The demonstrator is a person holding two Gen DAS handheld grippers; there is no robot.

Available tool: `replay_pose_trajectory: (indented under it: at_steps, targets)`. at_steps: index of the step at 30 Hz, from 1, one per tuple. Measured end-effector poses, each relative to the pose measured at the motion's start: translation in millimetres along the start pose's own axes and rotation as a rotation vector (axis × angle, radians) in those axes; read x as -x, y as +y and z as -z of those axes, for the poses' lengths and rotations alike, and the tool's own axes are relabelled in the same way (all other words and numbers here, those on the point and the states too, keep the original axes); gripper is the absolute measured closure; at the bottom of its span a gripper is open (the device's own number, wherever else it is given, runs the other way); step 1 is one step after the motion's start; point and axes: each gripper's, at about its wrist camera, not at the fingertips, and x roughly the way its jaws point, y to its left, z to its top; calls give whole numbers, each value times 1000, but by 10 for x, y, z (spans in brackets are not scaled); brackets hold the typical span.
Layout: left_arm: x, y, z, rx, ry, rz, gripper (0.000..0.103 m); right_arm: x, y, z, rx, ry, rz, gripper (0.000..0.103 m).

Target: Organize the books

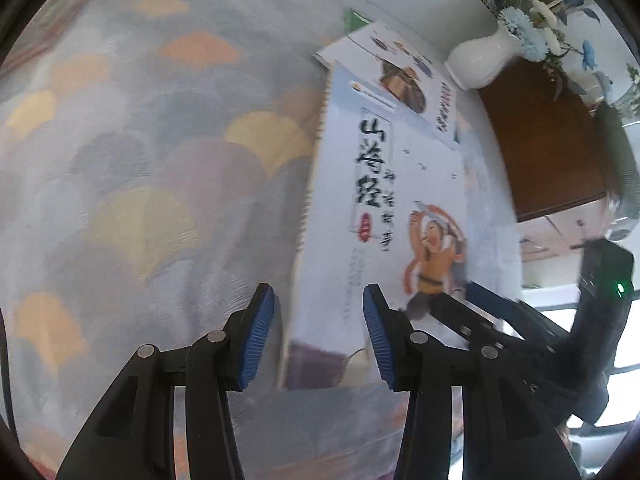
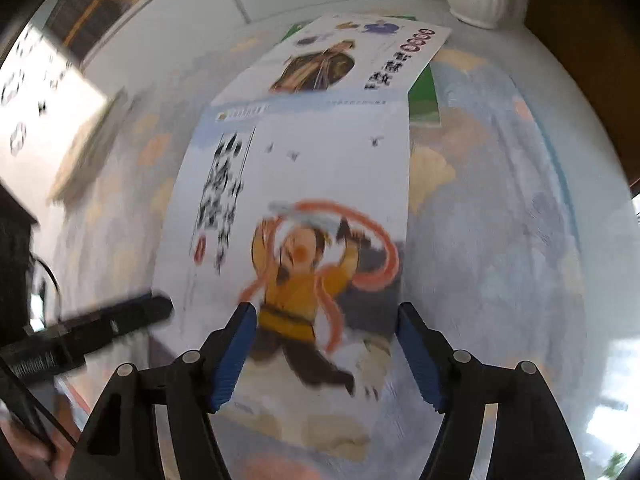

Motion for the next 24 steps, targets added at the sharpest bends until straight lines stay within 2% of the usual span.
replay_pose_trajectory:
  at_steps: [3, 5, 7, 8, 9, 11, 13, 14, 15, 17, 19, 20, 23, 24]
  targets:
    - [-39, 37, 60, -24, 32, -14, 61, 92, -89, 124, -12, -10, 20, 36]
    - [-14, 0, 104, -62, 14, -21, 61, 100, -156, 195, -22, -14, 24, 46]
    - [-47, -72, 112, -81, 11, 36, 64, 125, -161, 275, -13, -42, 35, 50]
    - [-22, -94, 125, -68, 0, 80, 65, 122, -145, 300, -9, -59, 23, 53]
    - [31, -112, 125, -52, -22, 122, 65, 112, -122, 309, -8, -67, 6, 52]
    - [262, -149, 133, -33, -88, 282, 65, 94, -98, 305, -7, -79, 24, 52]
    - [403, -208, 114, -42, -97, 394, 65, 93, -148, 287, -24, -76, 1, 52]
    - [409, -238, 92, -45, -90, 424, 65, 95, -198, 277, -51, -77, -35, 52]
    - [390, -246, 78, -43, -84, 433, 65, 106, -251, 276, -75, -78, -61, 52]
    - [281, -232, 55, -27, -70, 403, 66, 120, -385, 273, -130, -78, -116, 50]
    - [211, -173, 47, -19, -83, 349, 70, 126, -461, 263, -168, -86, -157, 48]
    - [175, -137, 68, -16, -88, 301, 75, 114, -454, 255, -176, -90, -165, 48]
    - [2, -109, 42, -2, -53, 273, 86, 124, -451, 264, -163, -101, -166, 44]
    - [-73, -113, 47, 1, -40, 273, 86, 152, -454, 318, -157, -105, -162, 43]
